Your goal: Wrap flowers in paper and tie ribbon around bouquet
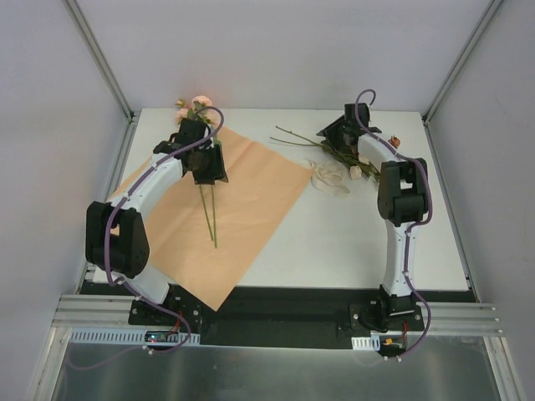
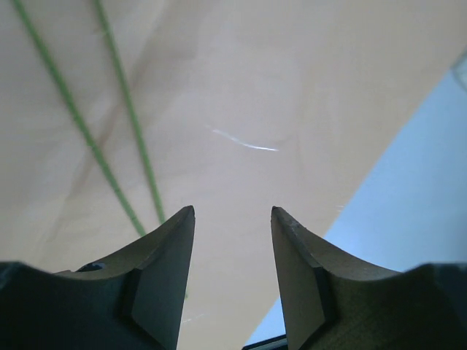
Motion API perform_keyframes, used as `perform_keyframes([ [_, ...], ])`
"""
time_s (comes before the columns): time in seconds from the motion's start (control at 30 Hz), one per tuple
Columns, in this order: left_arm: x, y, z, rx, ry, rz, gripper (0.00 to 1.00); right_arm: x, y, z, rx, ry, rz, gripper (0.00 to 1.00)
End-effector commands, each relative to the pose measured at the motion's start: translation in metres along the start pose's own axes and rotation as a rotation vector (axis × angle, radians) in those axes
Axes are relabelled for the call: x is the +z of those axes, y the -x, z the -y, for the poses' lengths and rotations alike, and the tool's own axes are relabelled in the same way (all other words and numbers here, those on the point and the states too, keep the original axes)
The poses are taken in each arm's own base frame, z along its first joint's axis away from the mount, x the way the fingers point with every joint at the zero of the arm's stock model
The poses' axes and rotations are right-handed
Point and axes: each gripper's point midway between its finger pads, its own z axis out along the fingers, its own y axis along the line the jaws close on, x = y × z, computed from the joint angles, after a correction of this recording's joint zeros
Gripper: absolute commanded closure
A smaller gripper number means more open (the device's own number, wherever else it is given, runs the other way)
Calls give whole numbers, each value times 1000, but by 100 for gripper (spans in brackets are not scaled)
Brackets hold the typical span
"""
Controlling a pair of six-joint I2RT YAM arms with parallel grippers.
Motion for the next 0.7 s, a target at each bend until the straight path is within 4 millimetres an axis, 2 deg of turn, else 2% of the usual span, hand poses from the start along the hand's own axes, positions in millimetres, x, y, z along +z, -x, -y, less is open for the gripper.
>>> perform_keyframes([
  [0.0,-25,21,72,63,-260,42,54,20,6,3,104,2,13,62],
  [0.13,-19,31,107,74,-348,19,54,27,-5,5,157,18,3,58],
  [0.23,-23,35,117,85,-376,26,53,32,-9,10,185,8,10,57],
  [0.33,-28,33,125,93,-405,24,52,43,-12,18,245,-1,10,57],
  [0.47,-41,29,130,104,-430,37,51,48,-16,22,310,-30,40,59],
  [0.67,-66,20,131,113,-455,67,50,54,-6,20,372,-42,96,67],
])
